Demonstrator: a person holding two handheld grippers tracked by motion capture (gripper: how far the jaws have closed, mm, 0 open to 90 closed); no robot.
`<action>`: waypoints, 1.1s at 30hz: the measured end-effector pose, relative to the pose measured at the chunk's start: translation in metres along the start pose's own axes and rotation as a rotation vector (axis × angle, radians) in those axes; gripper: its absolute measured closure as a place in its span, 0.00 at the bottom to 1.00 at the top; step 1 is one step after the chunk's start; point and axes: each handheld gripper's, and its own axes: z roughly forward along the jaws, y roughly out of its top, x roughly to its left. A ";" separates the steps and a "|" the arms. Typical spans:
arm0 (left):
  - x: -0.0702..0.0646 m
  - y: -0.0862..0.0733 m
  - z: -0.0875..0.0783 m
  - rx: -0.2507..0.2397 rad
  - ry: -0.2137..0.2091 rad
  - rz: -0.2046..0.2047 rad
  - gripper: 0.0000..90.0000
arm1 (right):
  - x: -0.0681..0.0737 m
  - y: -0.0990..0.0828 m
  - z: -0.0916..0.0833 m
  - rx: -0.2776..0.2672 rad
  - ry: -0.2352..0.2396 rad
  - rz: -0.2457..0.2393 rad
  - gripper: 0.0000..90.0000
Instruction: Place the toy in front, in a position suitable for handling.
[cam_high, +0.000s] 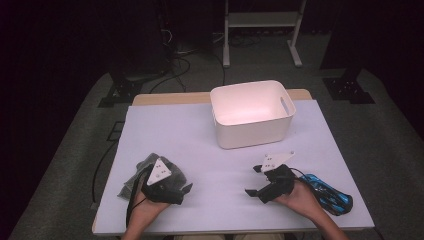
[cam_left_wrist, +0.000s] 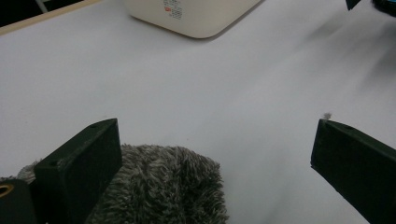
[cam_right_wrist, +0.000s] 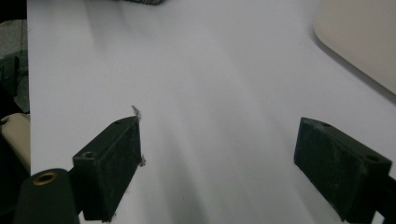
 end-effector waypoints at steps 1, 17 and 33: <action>0.000 0.000 0.000 0.000 0.000 0.000 0.01 | 0.000 0.001 -0.002 0.003 -0.003 -0.004 0.15; 0.000 -0.002 0.001 0.014 0.005 -0.007 0.01 | -0.011 -0.003 -0.040 -0.037 -0.038 0.016 0.15; -0.001 -0.002 0.000 0.018 0.008 -0.007 0.01 | -0.024 -0.017 -0.083 -0.012 -0.081 0.059 0.15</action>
